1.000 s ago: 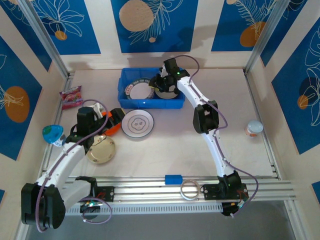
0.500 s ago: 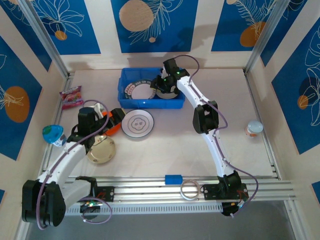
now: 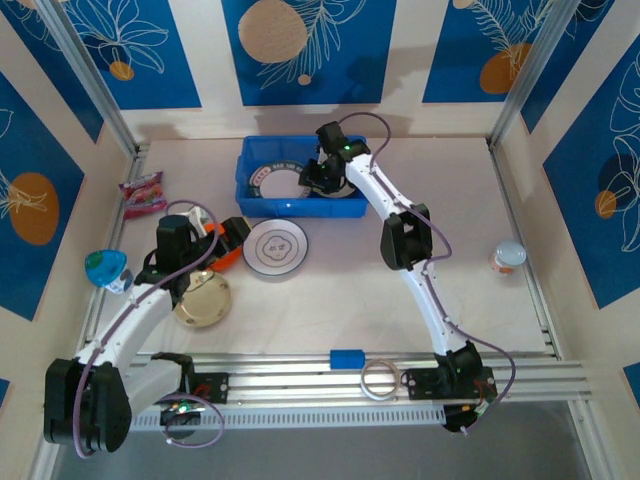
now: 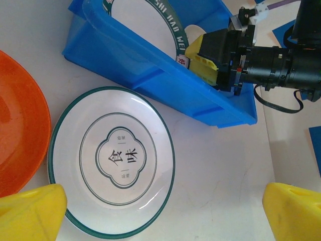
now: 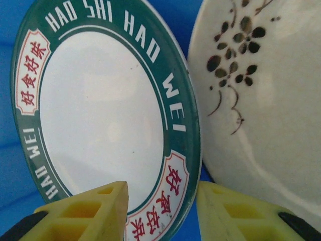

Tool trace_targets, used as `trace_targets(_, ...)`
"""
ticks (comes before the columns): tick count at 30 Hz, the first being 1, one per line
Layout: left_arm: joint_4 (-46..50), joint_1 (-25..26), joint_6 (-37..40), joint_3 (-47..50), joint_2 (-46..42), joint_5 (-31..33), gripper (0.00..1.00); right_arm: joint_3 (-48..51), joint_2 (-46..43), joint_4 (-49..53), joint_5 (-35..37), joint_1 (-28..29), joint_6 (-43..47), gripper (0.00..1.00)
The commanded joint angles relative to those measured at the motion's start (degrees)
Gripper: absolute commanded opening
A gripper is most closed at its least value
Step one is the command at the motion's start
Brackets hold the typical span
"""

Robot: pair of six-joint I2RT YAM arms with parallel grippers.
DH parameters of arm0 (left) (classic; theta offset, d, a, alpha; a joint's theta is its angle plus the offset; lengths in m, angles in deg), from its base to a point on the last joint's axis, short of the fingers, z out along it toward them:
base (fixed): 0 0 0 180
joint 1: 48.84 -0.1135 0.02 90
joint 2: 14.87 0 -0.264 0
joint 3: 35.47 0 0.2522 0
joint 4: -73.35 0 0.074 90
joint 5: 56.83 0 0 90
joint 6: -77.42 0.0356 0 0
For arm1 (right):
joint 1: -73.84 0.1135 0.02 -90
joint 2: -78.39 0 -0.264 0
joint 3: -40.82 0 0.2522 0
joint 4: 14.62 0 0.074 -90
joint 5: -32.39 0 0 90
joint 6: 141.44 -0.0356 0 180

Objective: Place the plates into the plastic bin on the countertop

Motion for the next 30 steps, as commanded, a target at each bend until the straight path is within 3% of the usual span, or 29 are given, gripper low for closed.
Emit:
trace_targets(1,-1.7,-0.5,0.2,0.5,0.7,-0.2,1.00,-2.4,-2.9,3.0,3.3,1.7,2.5,0.42)
trace_targets(20,-2.2,-0.3,0.8,0.5,1.3,0.1,1.00,-1.3,-9.1,1.2,4.2,0.4,4.1,0.41)
trace_targets(25,-1.6,0.0,1.7,0.3,1.5,0.8,1.00,1.1,-14.5,-1.8,1.1,-0.3,5.2,0.41)
trace_targets(30,-2.0,0.7,1.9,0.0,2.0,1.1,1.00,9.9,-24.6,-4.1,0.2,0.1,7.1,0.41)
